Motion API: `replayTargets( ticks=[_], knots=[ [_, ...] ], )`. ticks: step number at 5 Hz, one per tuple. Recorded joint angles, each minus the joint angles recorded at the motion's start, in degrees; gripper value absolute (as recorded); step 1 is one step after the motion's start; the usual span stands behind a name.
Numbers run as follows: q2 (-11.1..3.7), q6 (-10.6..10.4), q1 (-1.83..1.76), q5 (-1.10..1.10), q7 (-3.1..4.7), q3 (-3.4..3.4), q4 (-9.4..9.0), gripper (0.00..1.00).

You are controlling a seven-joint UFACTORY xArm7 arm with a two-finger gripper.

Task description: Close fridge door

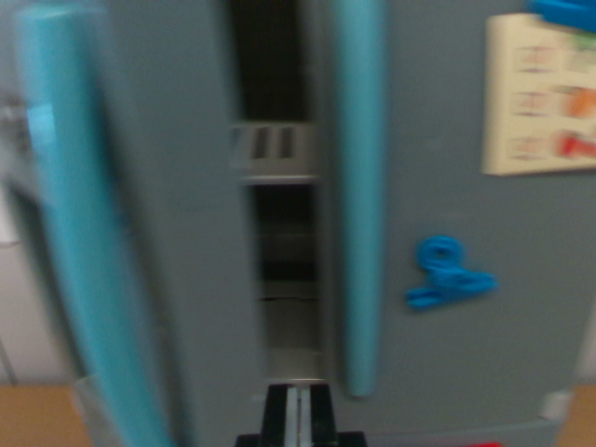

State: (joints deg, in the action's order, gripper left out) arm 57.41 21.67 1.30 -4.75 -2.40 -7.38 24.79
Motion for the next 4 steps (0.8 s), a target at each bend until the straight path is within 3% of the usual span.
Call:
replayTargets(
  ticks=[1, 2, 3, 4],
  knots=[
    [-2.94, 0.0, 0.00, 0.00, 0.00, -3.16, 2.04, 1.00],
    [-2.94, 0.0, 0.00, 0.00, 0.00, -3.16, 2.04, 1.00],
    [-6.84, 0.0, 0.00, 0.00, 0.00, -5.73, 4.57, 1.00],
    [-6.84, 0.0, 0.00, 0.00, 0.00, -5.73, 4.57, 1.00]
  ],
)
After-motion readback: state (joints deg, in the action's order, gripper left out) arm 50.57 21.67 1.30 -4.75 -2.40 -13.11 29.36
